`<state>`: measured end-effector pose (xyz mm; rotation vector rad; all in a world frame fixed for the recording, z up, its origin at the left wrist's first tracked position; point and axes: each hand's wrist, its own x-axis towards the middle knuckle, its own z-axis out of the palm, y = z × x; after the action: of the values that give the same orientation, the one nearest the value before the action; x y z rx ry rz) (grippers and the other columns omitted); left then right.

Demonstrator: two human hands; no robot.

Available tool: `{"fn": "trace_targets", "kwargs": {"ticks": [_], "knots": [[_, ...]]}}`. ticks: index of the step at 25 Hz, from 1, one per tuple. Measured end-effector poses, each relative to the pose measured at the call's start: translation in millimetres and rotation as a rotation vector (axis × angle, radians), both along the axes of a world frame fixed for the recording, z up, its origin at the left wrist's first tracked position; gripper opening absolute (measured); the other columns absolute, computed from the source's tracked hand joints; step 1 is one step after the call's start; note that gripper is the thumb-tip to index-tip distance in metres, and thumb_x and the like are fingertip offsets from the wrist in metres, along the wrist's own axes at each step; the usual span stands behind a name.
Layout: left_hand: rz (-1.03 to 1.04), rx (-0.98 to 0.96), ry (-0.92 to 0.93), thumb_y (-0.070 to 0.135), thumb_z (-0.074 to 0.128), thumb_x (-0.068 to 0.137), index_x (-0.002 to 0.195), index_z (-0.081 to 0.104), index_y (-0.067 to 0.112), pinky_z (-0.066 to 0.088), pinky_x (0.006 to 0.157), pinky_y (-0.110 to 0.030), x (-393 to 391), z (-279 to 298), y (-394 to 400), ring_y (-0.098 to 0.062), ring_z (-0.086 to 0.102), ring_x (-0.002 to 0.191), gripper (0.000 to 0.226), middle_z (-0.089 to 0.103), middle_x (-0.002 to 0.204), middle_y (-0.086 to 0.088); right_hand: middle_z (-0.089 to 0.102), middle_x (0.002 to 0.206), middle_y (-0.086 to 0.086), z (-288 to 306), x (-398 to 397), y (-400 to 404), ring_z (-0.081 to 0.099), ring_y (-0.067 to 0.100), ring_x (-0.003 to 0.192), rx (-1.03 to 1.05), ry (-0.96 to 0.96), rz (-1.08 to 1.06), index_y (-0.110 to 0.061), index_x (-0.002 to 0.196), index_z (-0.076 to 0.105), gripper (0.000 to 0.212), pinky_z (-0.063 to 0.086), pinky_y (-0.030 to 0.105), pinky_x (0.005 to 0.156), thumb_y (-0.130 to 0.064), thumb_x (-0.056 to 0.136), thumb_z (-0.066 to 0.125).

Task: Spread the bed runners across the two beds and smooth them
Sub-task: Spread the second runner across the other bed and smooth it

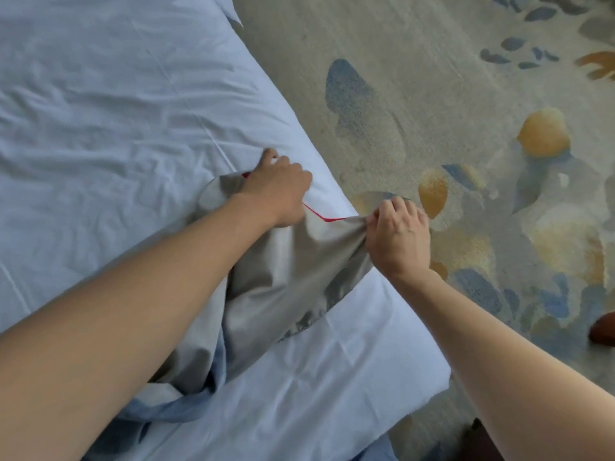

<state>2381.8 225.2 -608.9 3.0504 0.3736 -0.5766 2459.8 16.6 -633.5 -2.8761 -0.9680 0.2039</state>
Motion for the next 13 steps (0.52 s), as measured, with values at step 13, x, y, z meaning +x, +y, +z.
{"fn": "trace_targets", "kwargs": {"ticks": [13], "knots": [[0.377,0.039,-0.098,0.019,0.052,0.085,0.081,0.051,0.022,0.026,0.089,-0.04,50,-20,61,-0.033,0.058,0.09,0.006,0.068,0.09,-0.012,0.064,0.108,0.006,-17,65,23,0.054,0.029,0.107,0.019,0.251,0.134,-0.015,0.105,0.065,0.037,0.033,0.041,0.103,-0.047,0.096,0.048]]}}
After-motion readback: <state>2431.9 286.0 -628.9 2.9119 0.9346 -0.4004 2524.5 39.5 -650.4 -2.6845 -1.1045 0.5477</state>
